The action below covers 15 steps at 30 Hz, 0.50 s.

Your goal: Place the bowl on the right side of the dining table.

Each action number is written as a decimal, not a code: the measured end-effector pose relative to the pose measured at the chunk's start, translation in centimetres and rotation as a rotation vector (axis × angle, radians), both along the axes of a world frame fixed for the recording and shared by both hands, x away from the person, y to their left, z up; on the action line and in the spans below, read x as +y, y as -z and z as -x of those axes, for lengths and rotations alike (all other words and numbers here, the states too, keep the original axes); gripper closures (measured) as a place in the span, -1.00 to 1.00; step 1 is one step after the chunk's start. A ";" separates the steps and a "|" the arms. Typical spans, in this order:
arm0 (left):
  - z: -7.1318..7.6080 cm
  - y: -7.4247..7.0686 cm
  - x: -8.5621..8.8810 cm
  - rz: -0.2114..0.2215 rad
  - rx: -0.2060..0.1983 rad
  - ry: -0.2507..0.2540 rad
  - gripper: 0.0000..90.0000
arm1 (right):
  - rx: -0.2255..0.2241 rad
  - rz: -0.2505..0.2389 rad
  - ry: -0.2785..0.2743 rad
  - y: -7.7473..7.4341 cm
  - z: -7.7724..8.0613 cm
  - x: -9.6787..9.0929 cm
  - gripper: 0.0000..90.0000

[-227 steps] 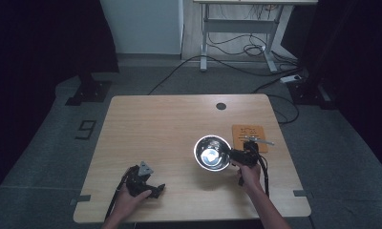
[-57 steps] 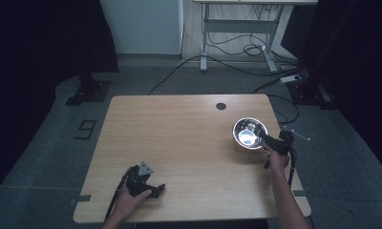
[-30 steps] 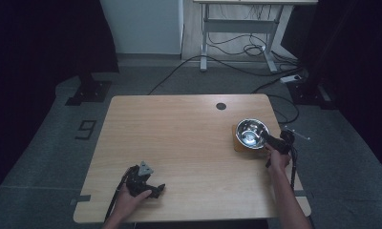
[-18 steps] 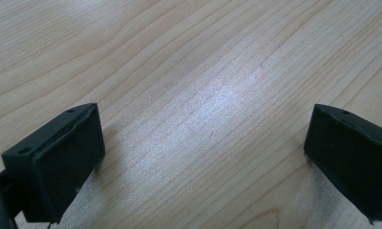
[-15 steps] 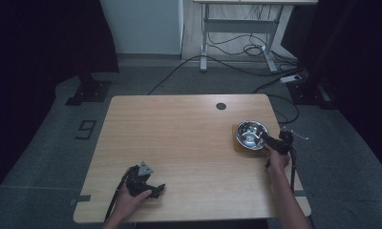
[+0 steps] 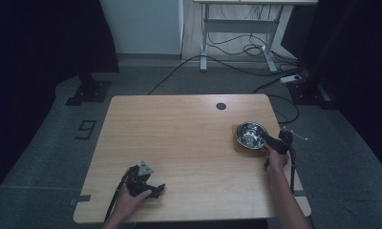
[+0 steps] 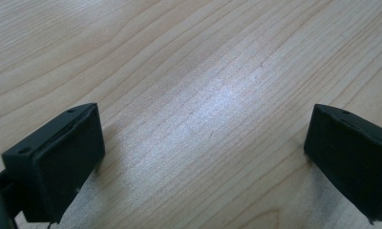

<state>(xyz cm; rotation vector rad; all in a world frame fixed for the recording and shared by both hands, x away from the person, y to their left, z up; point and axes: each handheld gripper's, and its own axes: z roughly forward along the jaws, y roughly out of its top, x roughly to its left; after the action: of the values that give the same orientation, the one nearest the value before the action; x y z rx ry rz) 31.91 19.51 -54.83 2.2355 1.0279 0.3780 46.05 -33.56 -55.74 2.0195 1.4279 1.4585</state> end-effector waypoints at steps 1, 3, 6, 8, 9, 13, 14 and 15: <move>0.0 0.0 0.0 0.000 0.000 0.000 -1.00 | -0.002 0.003 -0.001 0.0 0.0 0.0 0.85; 0.0 0.0 0.0 0.000 0.000 0.000 -1.00 | -0.004 0.009 0.001 0.1 0.0 0.0 0.85; 0.0 0.0 0.0 0.000 0.000 0.000 -1.00 | -0.008 0.027 0.007 0.0 0.0 0.1 0.78; 0.0 0.0 0.0 0.000 0.000 0.000 -1.00 | -0.010 0.033 0.009 0.0 0.0 0.1 0.73; 0.0 0.0 0.0 0.000 0.000 0.000 -1.00 | -0.009 0.053 0.016 0.0 0.1 0.1 0.58; 0.0 0.0 0.0 0.000 0.000 0.000 -1.00 | -0.003 0.090 0.014 -0.1 0.2 0.2 0.38; 0.0 0.0 0.0 0.000 0.000 0.000 -1.00 | -0.003 0.090 0.014 -0.1 0.2 0.2 0.38; 0.0 0.0 0.0 0.002 0.000 -0.003 -1.00 | -0.001 0.107 0.019 -0.2 0.2 0.3 0.27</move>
<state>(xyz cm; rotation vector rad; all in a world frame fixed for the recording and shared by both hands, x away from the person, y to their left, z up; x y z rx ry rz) 31.93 19.50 -54.84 2.2330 1.0310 0.3777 45.80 -33.29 -55.54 1.9614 1.4506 1.3454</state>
